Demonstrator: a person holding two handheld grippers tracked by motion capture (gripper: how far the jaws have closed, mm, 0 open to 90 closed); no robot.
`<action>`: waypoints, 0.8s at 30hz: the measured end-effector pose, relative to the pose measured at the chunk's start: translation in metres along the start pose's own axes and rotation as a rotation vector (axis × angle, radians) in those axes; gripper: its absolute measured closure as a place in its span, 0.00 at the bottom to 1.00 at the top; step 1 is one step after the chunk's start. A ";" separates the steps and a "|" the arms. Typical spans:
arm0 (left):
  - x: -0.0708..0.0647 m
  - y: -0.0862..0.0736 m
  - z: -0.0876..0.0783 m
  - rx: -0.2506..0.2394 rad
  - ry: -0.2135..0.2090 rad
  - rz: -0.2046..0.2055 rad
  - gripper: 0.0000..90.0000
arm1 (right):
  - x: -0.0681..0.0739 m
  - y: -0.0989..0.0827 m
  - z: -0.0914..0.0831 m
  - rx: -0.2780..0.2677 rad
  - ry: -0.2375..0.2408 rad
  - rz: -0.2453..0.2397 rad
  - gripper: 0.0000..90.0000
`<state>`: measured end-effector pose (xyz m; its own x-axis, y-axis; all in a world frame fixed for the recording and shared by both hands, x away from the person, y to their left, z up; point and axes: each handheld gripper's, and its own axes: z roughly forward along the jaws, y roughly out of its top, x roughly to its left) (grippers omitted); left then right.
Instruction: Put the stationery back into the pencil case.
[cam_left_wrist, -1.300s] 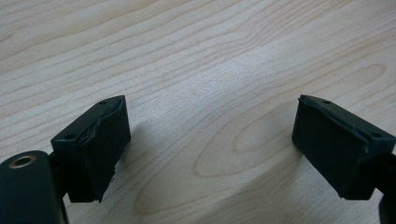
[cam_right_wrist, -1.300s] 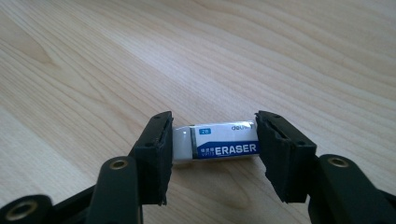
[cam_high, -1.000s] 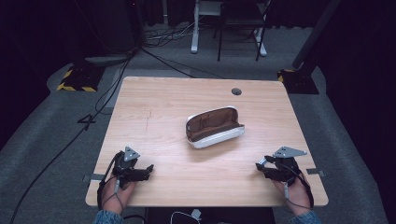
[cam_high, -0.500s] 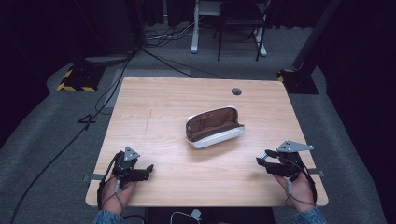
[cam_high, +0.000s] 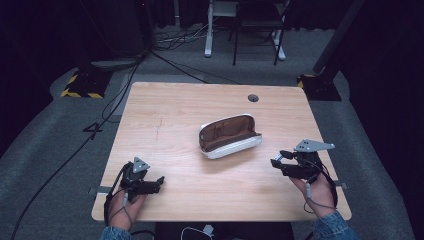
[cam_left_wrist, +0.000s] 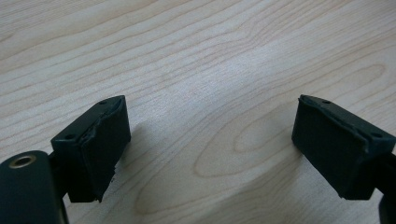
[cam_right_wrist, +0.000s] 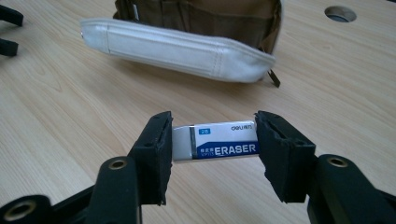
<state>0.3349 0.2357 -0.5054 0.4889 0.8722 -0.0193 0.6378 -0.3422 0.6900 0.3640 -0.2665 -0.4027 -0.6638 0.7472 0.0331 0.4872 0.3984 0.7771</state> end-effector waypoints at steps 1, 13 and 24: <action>0.000 0.000 0.000 0.000 0.000 0.000 0.13 | 0.000 0.000 0.000 0.000 0.000 0.000 0.53; -0.001 -0.001 -0.001 0.000 -0.007 -0.003 0.13 | -0.002 0.039 0.019 0.010 0.060 0.014 0.53; 0.000 0.000 0.000 0.000 0.002 -0.006 0.13 | 0.000 0.069 0.039 0.006 0.068 0.010 0.53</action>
<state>0.3351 0.2353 -0.5054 0.4837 0.8750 -0.0214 0.6408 -0.3374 0.6896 0.4204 -0.2183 -0.3735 -0.6960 0.7132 0.0834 0.4969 0.3945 0.7730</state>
